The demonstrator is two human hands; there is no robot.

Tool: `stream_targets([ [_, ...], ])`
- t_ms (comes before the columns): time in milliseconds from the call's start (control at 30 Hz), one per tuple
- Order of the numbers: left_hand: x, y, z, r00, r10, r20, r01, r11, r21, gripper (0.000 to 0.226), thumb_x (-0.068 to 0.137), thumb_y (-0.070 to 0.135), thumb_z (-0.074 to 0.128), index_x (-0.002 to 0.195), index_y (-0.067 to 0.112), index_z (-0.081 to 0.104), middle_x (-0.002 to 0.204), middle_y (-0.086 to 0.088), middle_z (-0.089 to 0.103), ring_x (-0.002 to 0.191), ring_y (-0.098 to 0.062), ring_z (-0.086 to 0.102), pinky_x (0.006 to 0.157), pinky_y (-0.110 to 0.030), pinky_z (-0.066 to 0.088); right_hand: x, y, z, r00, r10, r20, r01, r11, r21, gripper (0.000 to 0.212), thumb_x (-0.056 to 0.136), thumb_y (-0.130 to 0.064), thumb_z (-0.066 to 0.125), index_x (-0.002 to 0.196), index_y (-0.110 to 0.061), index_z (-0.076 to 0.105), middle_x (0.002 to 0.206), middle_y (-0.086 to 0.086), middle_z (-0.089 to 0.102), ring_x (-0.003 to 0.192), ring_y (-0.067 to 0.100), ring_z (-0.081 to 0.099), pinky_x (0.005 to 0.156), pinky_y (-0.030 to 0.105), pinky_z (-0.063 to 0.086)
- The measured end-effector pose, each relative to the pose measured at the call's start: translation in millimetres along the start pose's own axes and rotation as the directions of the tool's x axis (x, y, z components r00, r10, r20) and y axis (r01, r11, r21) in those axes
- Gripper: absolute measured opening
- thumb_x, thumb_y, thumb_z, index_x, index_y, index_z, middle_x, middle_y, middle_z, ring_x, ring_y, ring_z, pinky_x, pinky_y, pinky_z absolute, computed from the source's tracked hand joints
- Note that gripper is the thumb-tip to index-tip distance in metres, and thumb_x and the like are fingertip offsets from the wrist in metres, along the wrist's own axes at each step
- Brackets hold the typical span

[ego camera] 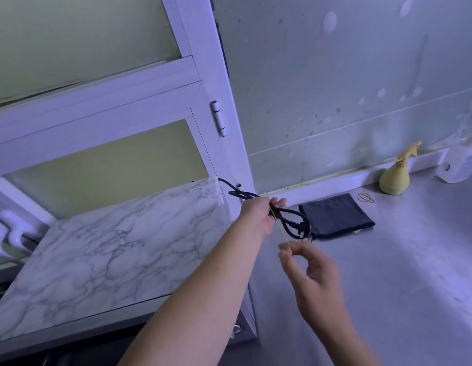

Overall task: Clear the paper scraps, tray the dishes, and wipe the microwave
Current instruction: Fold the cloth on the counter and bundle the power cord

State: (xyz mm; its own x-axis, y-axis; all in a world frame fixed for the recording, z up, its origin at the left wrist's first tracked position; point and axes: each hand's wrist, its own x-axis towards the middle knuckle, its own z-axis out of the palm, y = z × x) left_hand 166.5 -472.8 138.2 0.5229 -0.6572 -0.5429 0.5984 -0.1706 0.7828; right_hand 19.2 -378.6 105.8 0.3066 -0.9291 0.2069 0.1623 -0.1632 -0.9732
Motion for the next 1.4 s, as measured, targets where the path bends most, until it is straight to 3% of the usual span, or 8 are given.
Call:
stream_targets([
  [200,-5.2,1.7,-1.2,1.0,-0.004,-0.01,0.004,1.0,0.007,0.017,0.104,-0.005,0.029,0.114,-0.004,0.042,0.08,-0.012,0.051,0.064,-0.026,0.064,0.048,-0.032,0.057,-12.9,10.7,-3.5,0.993,0.115,0.035,-0.117,0.99,0.082,0.026,0.087,0.002,0.067,0.073,-0.018,0.057,0.06,-0.004,0.036,0.058,0.012,0.031,0.054,0.02,0.029],
  [400,-10.2,0.2,-11.8,0.998,-0.055,-0.006,0.055,0.998,0.017,0.011,0.103,-0.005,0.036,0.105,-0.002,0.047,0.079,-0.012,0.052,0.063,-0.025,0.062,0.053,-0.035,0.057,-6.5,19.1,-20.3,0.974,0.152,-0.169,-0.145,0.988,0.053,0.03,0.087,0.006,0.062,0.067,-0.015,0.054,0.058,-0.002,0.034,0.053,0.009,0.028,0.046,0.019,0.024],
  [633,-13.3,6.3,-17.6,0.997,-0.081,0.008,0.08,0.995,0.066,0.012,0.102,-0.004,0.041,0.095,-0.001,0.051,0.079,-0.011,0.055,0.063,-0.022,0.064,0.052,-0.035,0.058,15.4,23.4,-35.9,0.969,0.15,-0.196,-0.146,0.989,0.033,0.034,0.086,0.004,0.063,0.059,-0.012,0.05,0.051,-0.01,0.036,0.047,0.006,0.027,0.042,0.016,0.024],
  [867,-16.1,9.1,-20.5,0.997,-0.068,0.035,0.064,0.994,0.09,0.015,0.102,-0.004,0.038,0.093,0.0,0.05,0.074,-0.011,0.053,0.058,-0.02,0.061,0.047,-0.03,0.057,61.2,0.9,-47.5,0.978,0.165,-0.124,-0.144,0.976,0.166,0.022,0.067,-0.012,0.058,0.05,-0.014,0.046,0.048,-0.004,0.035,0.047,0.012,0.031,0.046,0.018,0.031],
  [1133,-26.3,28.6,-37.5,0.989,-0.119,0.085,0.092,0.958,0.27,0.018,0.095,-0.004,0.046,0.08,0.0,0.055,0.068,-0.012,0.057,0.051,-0.02,0.062,0.044,-0.027,0.055,144.5,3.9,-47.9,0.925,0.361,0.121,-0.38,0.866,0.325,0.03,0.089,0.006,0.061,0.066,-0.009,0.048,0.05,-0.001,0.035,0.045,0.01,0.035,0.051,0.02,0.046],
  [1267,-30.7,36.2,-49.1,0.986,-0.133,0.1,0.084,0.915,0.394,0.013,0.092,-0.004,0.051,0.08,0.0,0.055,0.062,-0.012,0.061,0.047,-0.017,0.065,0.047,-0.029,0.058,148.1,2.1,-50.5,0.941,0.227,0.252,-0.258,0.961,0.098,0.031,0.084,0.018,0.056,0.076,-0.012,0.053,0.055,0.003,0.039,0.045,0.014,0.036,0.045,0.019,0.04],
  [1333,-31.2,36.3,-49.9,0.984,-0.136,0.114,0.076,0.904,0.42,0.005,0.094,-0.005,0.051,0.093,-0.001,0.054,0.064,-0.013,0.062,0.048,-0.018,0.066,0.048,-0.031,0.058,144.0,1.3,-46.0,0.931,0.14,0.338,-0.069,0.974,-0.214,0.036,0.085,0.014,0.054,0.068,-0.018,0.058,0.059,0.001,0.044,0.049,0.015,0.042,0.051,0.021,0.04],
  [1400,-29.8,35.6,-49.0,0.983,-0.14,0.117,0.075,0.893,0.443,0.008,0.096,-0.005,0.049,0.103,-0.002,0.052,0.071,-0.014,0.06,0.048,-0.018,0.067,0.048,-0.032,0.059,144.8,6.1,-38.1,0.916,0.114,0.384,0.155,0.784,-0.602,0.037,0.089,0.002,0.053,0.073,-0.026,0.071,0.072,-0.004,0.05,0.056,0.013,0.048,0.055,0.021,0.037],
])
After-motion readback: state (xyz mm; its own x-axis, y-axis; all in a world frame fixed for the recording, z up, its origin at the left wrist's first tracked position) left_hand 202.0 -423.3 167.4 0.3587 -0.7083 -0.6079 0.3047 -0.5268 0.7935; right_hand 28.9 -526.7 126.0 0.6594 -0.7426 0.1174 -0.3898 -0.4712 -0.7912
